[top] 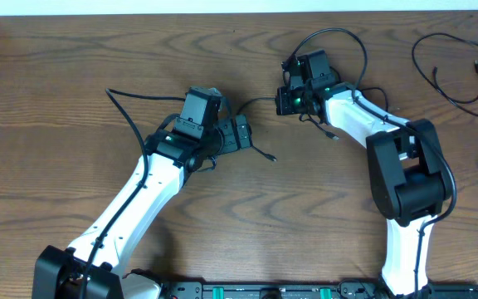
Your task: Untangle cables
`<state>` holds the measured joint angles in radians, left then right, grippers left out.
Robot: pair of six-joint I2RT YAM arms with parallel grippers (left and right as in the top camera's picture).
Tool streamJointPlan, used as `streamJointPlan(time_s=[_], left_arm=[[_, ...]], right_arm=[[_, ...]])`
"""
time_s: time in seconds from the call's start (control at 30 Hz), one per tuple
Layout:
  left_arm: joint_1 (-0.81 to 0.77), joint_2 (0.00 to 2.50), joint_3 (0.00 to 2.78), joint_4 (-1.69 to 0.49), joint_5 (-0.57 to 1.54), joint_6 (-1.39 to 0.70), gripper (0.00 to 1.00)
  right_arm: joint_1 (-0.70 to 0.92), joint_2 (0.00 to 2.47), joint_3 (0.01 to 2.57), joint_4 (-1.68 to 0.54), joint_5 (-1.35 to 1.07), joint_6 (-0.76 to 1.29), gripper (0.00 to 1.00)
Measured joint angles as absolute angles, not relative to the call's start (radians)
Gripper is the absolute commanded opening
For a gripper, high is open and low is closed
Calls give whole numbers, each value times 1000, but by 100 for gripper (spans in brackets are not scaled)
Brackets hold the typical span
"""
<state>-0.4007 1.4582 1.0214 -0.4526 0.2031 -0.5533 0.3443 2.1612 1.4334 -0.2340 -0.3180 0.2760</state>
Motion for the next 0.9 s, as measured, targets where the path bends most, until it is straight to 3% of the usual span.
streamJointPlan(time_s=[0.47, 0.9], left_arm=[[-401, 1458, 1021, -453, 203, -553, 99], [-401, 1458, 1021, -453, 203, -553, 99]], right_arm=[[335, 2196, 1437, -159, -39, 273, 1], [175, 2194, 1459, -249, 84, 273, 1]])
